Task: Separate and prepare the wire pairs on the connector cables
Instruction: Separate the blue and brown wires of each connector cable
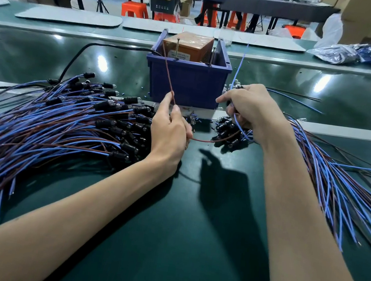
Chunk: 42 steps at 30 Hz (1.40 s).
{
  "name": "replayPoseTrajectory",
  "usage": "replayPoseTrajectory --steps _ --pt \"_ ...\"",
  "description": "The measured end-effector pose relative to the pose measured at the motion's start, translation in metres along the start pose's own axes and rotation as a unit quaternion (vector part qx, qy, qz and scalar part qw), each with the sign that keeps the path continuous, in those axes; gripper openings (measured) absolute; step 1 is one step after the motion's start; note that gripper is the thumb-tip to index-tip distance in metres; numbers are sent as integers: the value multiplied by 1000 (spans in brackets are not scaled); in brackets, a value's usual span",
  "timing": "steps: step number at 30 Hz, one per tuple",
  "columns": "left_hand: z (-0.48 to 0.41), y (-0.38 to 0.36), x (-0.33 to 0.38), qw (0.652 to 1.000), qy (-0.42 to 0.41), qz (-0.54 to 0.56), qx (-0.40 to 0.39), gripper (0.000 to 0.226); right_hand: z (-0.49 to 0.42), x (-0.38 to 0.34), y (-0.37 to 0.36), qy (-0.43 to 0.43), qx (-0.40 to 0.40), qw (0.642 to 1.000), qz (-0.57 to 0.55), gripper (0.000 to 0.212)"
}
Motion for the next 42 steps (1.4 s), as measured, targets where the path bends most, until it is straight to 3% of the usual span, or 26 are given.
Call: replayPoseTrajectory --steps 5,14,19,27,35,42 --pt "-2 0 -3 1000 8 -9 -4 44 0 4 -1 10 -33 998 49 46" --pt "0 -1 -5 999 34 -19 -18 46 9 -1 -1 46 -110 990 73 42" --pt "1 -1 -3 999 35 -30 -28 44 17 -9 2 64 -134 985 91 14" --pt "1 -4 -6 998 42 -32 -44 40 21 -15 2 75 -147 981 100 32" --pt "1 -4 -7 997 44 -32 -46 41 25 -20 3 91 -154 979 99 18" --pt "2 -4 -4 998 37 -36 -45 41 26 -25 1 94 -160 977 109 36"
Point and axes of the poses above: each hand's wrist, its own z-axis away from the middle knuckle, its own y-axis out of the back of the hand, x = y × z, the point moved 1 cm from there along -z, towards the middle knuckle, and after that the axes turned 4 degrees about x, right-handed, at the moved point
